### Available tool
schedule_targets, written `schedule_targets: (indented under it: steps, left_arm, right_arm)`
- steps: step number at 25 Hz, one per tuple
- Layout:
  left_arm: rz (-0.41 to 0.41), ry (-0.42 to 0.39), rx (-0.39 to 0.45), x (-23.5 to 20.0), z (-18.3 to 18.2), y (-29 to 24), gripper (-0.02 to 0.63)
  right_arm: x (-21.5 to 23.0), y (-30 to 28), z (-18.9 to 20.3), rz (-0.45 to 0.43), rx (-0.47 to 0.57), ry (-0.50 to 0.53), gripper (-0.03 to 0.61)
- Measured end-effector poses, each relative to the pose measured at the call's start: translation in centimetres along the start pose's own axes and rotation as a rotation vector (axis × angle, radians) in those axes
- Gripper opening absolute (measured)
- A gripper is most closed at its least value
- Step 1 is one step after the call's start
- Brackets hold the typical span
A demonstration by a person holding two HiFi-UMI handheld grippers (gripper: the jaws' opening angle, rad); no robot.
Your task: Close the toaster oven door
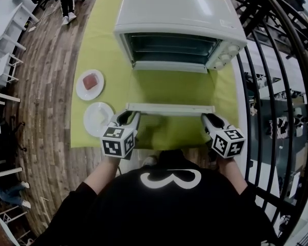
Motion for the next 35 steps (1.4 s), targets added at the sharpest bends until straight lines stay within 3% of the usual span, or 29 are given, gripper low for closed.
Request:
schedule_targets:
  steps: [12,21,35]
  left_arm:
    - [0.015,0.006,0.112,0.7,-5.6,3.4,0.104]
    - [-0.005,-0.018,0.212,0.6,-11.6,5.0,0.104]
    - [-0.013,-0.014,0.272,-0.1,-17.9,5.8,0.104]
  right_arm:
    - [-1.1,3.5,-5.3,-0.041,0.134,0.001,0.091]
    - [-1.3,5.1,-11.4,-0.053,0.213,0.058,0.092]
    - [-1.5,5.9,-17.7,-0.059,0.267,0.099,0.094]
Point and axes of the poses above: the fingertips, and each gripper's own axes: y backward along the fingers, x to its right, z out of its underside, the point moved 3 cm from there along y, backward along the fingers, and after that the axes turned 9 degrees about -x, right-handed, at the moved point
